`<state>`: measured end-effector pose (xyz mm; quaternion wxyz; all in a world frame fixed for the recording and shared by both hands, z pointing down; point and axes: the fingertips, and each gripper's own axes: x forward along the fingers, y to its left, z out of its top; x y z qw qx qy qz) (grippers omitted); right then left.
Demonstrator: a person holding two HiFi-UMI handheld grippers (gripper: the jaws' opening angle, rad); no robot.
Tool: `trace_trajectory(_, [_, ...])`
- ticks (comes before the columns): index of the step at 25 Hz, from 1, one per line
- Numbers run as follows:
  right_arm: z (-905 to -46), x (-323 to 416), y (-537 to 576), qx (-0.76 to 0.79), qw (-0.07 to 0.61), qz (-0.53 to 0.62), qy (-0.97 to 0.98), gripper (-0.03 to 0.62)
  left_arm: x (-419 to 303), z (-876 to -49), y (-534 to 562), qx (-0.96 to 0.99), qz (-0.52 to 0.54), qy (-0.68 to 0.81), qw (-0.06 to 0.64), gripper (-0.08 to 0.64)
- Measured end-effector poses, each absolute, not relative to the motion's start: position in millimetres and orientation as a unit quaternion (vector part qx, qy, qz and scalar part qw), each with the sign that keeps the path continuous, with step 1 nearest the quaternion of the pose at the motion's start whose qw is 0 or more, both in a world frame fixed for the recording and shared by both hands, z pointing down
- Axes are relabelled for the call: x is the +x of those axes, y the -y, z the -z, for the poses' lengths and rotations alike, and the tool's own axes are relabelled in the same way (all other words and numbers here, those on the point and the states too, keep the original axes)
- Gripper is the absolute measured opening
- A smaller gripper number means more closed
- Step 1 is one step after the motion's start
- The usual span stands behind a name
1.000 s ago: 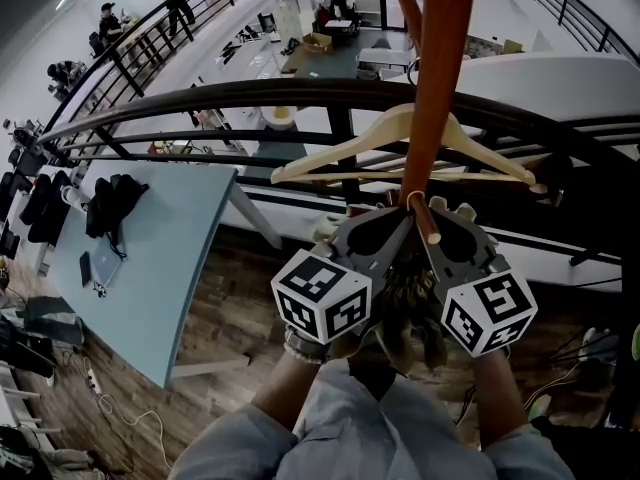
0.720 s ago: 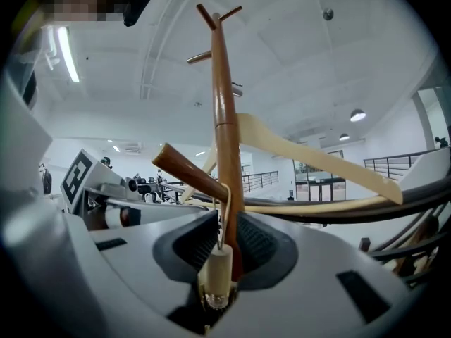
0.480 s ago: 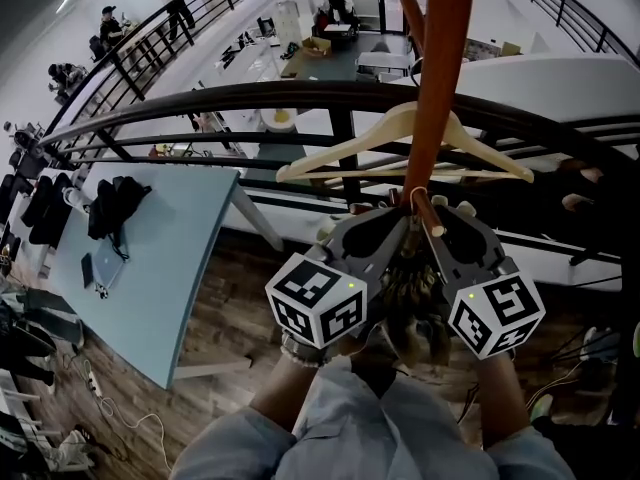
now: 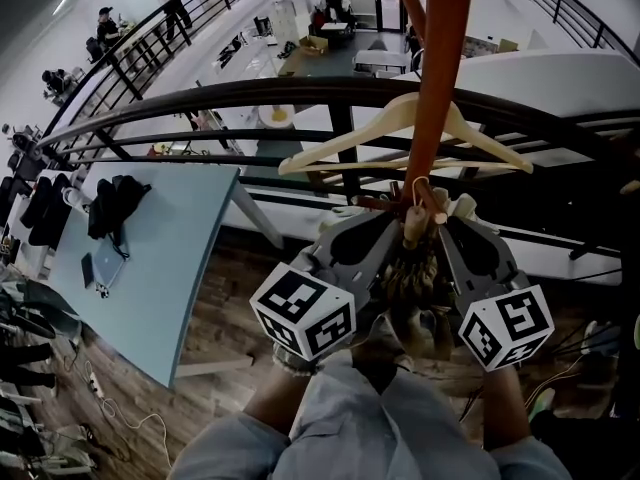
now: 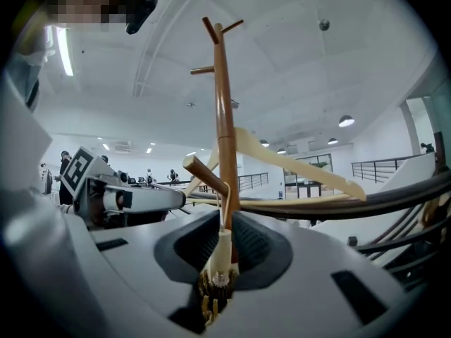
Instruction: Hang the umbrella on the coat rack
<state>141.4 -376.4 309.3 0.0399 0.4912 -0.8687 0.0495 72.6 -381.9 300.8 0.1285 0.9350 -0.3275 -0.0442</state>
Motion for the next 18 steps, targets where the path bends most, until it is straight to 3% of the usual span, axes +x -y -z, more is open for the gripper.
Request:
trace_trajectory(7, [-302, 140, 357, 0.502, 0.035, -0.038, 0.863, 0.017, 63, -299, 368, 0.931, 0.051, 0.338, 0.126, 0.008])
trace_trajectory(12, [-281, 151, 344, 0.528, -0.022, -0.031, 0.849, 0.003, 54, -295, 359, 0.926, 0.049, 0.348, 0.133, 0.007])
trace_trajectory(18, [-280, 147, 334, 0.532, -0.004, -0.017, 0.847, 0.002, 51, -293, 345, 0.930, 0.045, 0.345, 0.121, 0.006])
